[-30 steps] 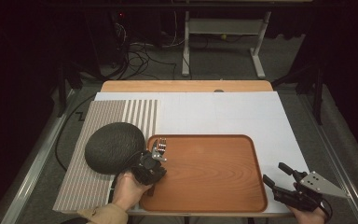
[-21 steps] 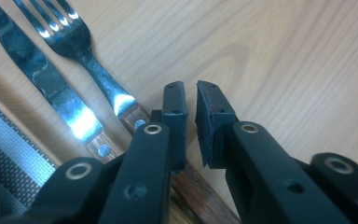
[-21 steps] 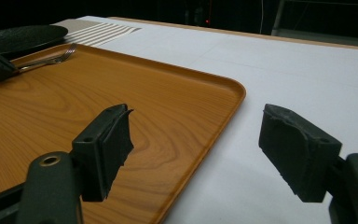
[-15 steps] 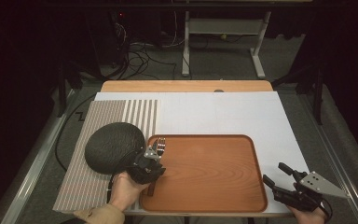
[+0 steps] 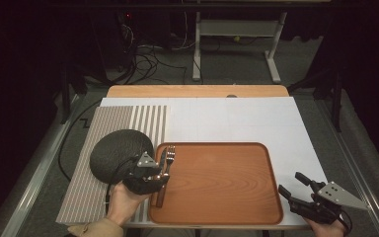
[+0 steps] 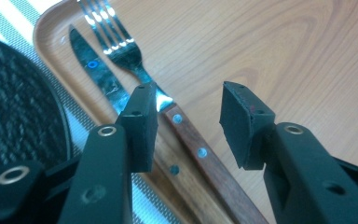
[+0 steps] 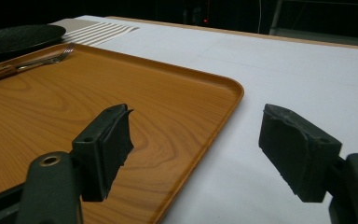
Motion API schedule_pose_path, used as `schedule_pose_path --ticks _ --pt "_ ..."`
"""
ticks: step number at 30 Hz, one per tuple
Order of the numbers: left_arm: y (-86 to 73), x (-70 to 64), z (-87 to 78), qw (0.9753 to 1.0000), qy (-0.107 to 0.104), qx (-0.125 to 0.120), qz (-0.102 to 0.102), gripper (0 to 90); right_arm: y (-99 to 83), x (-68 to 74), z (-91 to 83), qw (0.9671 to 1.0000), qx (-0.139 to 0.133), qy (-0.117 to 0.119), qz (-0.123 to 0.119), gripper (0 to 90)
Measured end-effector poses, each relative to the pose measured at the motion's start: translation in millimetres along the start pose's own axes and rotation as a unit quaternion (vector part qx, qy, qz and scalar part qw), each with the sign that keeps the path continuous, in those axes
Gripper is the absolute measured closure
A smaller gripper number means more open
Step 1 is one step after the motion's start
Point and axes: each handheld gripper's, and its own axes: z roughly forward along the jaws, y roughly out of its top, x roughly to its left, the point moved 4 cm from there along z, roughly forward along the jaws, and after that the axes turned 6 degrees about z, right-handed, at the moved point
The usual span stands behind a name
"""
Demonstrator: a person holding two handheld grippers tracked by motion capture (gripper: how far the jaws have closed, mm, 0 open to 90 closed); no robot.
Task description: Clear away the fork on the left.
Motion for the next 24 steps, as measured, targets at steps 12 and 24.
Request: schedule_pose_path --ticks 12,24 --pt "-8.7 7.6 -18.9 0.9986 0.021 -0.043 -0.023 42.7 -0.2 0.0 -0.4 1.0000 0.000 -0.002 -0.001 25.6" --pt "-24.0 19.1 -34.0 0.9947 0.031 -0.082 -0.053 38.6 -0.2 -0.5 -1.1 1.0000 -0.001 -0.006 0.004 25.6"
